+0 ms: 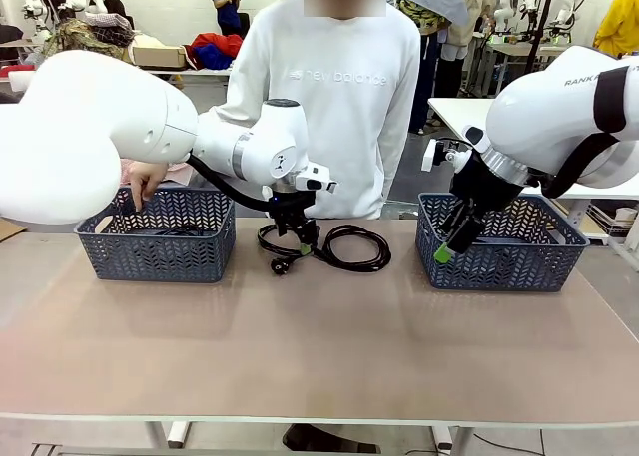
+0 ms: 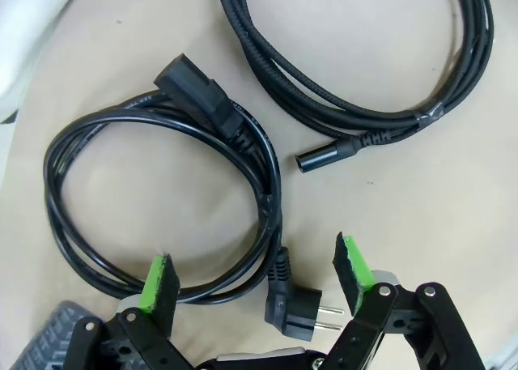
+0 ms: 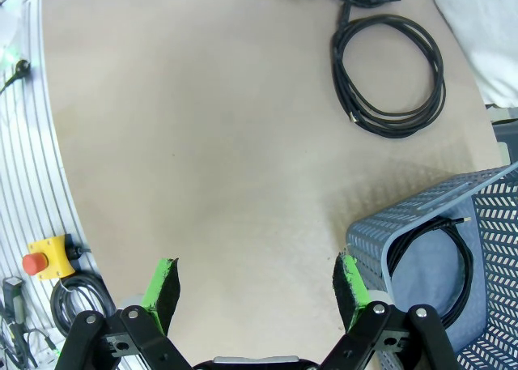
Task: Organize the cables according to human instructions.
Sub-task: Pick up a bundle of cables and place it in the basket indicated by the human.
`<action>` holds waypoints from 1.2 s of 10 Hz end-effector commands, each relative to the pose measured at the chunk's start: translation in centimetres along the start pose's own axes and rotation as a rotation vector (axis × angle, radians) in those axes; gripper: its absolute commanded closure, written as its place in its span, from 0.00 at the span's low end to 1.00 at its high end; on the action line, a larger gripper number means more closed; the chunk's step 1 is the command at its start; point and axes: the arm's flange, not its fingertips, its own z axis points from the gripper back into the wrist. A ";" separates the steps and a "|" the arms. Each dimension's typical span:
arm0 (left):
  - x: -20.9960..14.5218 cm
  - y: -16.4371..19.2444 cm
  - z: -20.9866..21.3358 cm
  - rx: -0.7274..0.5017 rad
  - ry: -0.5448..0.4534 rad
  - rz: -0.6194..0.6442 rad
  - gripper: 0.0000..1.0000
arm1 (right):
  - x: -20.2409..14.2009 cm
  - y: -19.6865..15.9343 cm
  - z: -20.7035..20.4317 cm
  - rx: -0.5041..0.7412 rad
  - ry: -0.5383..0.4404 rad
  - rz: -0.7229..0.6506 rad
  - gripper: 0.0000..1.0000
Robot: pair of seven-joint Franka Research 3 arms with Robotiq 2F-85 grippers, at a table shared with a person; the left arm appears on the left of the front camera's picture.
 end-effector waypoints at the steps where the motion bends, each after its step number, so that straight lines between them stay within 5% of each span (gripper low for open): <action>1: 0.5 0.2 -0.2 0.016 0.010 0.027 0.00 | 0.1 0.0 0.1 -0.006 0.003 -0.011 0.00; 12: 1.5 1.3 -2.5 0.023 0.018 0.057 0.00 | 0.1 0.0 0.1 -0.006 0.003 -0.011 0.00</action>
